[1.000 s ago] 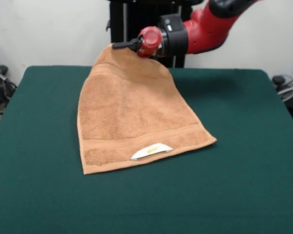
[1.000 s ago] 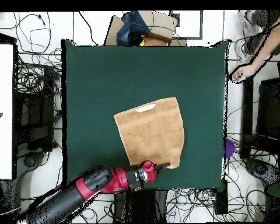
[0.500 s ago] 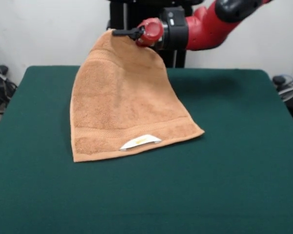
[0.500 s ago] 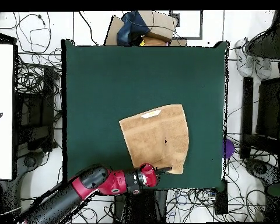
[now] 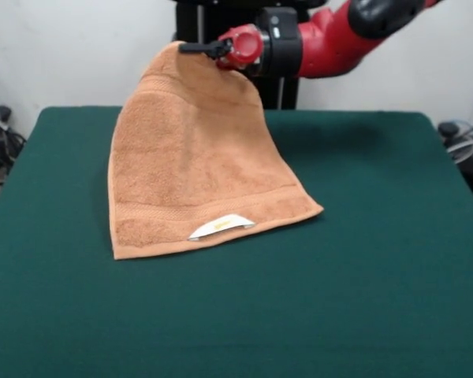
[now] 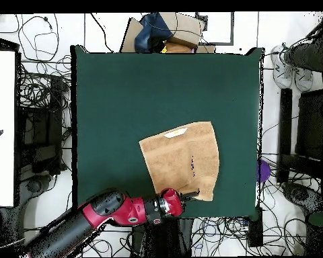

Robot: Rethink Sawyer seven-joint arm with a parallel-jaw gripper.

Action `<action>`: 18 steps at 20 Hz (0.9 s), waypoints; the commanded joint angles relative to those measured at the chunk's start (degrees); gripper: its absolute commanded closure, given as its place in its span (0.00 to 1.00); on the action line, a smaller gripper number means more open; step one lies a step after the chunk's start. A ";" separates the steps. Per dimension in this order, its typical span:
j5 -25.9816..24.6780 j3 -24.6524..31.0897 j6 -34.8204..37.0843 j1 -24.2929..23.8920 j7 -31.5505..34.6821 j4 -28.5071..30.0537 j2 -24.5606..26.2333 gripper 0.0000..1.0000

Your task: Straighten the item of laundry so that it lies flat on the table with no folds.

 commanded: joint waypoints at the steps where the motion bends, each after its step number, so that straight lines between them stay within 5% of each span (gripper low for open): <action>1: -0.57 2.25 6.13 -1.21 11.34 -6.57 0.86 1.00; 18: -6.87 3.52 11.04 -2.48 8.96 -8.33 -1.32 1.00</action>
